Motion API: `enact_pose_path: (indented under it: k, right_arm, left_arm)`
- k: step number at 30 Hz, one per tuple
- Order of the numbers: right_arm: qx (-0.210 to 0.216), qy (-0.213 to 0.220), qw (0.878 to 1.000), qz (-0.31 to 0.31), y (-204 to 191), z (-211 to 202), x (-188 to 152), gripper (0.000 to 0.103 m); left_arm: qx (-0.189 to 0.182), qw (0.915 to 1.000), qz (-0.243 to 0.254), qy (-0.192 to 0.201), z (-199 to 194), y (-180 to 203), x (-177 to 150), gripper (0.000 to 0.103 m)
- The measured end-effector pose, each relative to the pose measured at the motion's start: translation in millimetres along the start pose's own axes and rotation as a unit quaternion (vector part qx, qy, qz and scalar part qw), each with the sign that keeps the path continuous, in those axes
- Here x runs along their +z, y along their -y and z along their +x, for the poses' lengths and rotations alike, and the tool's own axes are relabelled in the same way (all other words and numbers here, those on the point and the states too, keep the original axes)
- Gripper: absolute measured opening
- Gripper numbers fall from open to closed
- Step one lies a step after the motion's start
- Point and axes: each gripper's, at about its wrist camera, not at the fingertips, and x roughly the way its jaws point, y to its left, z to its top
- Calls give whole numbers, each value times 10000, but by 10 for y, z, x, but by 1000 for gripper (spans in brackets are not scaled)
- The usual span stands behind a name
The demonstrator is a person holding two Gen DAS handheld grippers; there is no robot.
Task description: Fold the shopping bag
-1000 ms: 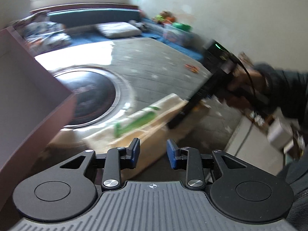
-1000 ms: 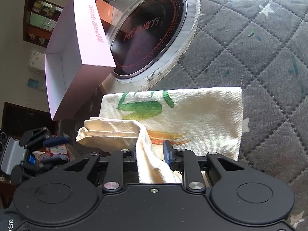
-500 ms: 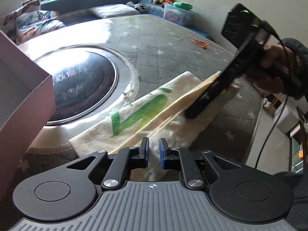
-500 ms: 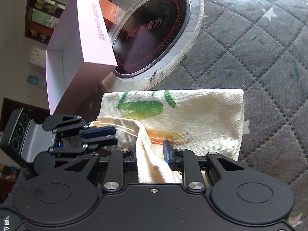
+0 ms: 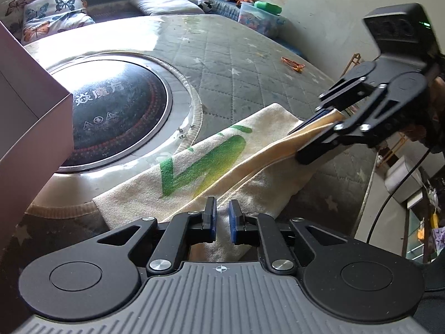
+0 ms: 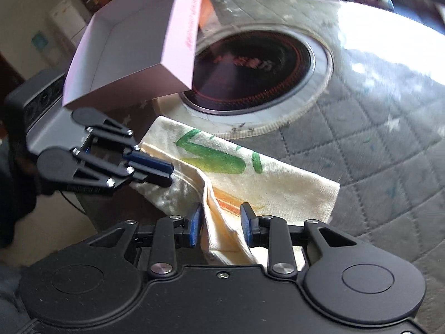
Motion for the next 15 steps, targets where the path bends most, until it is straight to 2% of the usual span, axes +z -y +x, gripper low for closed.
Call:
enact_pose_path:
  k: [2,4,9,13,15]
  right_arm:
    - [-41,42,9998,-169,-19,-80,-42,36]
    - [-82,85,9994,-337,-38,-159,-84,49]
    - [-218,142,9958,-878,-105,-303,-210,51]
    - [-472,275,9870,-1509,-219,-292,-344,51]
    - [-654,346,9827,-1696,-251,-263,-400,48]
  left_arm:
    - [-8,10000,5,-7,0,-2,0,11]
    - [-29,10000,-13,-6,-6,-14,0,11]
    - [-55,10000,-37,-8,-2,-23,3,11]
    - [-65,10000,-54,-29,6,-27,13,11]
    - [-57,10000,-59,-49,7,-23,22,11]
